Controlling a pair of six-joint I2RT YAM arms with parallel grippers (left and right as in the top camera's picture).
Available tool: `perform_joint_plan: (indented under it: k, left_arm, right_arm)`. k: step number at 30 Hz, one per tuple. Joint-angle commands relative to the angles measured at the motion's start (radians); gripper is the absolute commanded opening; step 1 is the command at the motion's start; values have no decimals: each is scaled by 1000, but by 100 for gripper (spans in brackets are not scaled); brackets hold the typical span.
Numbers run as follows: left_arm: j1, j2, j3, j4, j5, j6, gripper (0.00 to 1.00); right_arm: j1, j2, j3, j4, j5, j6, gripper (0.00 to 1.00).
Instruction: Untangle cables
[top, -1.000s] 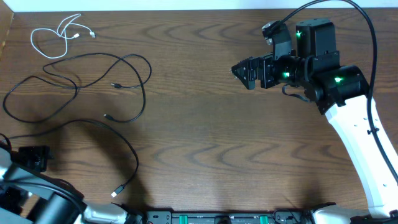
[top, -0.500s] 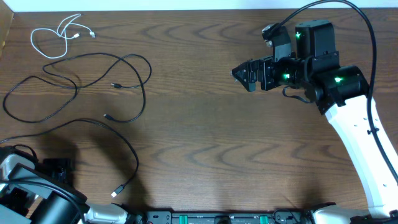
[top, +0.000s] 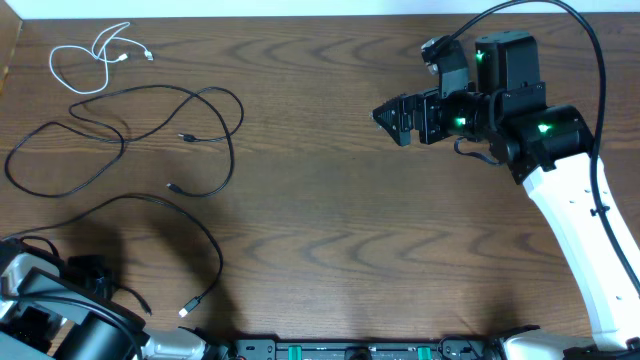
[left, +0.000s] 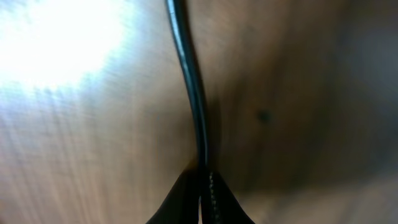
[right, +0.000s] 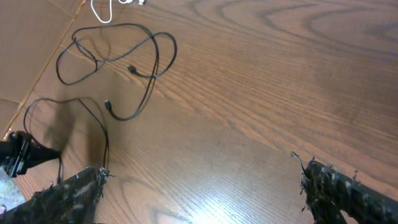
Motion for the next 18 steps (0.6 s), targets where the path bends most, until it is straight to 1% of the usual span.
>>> perform_joint_plan:
  k: [1, 4, 6, 9, 10, 12, 14, 18]
  left_arm:
    - [-10, 44, -48, 23, 192, -13, 8]
    - [-10, 44, -48, 56, 264, -13, 8]
    - [-10, 44, -48, 74, 270, -16, 8]
    - [-10, 44, -48, 93, 284, -55, 7]
    - [-10, 44, -48, 103, 310, -62, 8]
    - [-10, 44, -48, 130, 430, -62, 8]
    - [-10, 44, -48, 155, 509, -62, 8]
    - [-10, 43, -48, 157, 509, -56, 8]
  right_arm:
    - [1, -5, 14, -1, -7, -8, 99]
    - [1, -5, 14, -2, -10, -8, 99]
    - [1, -5, 14, -5, -11, -8, 99]
    - [1, -5, 14, -5, -11, -8, 99]
    - [1, -5, 14, -5, -11, -8, 99]
    - [1, -5, 14, -5, -11, -8, 99]
    - [1, -5, 14, -5, -10, -8, 99]
    - [1, -5, 14, -5, -10, -8, 99]
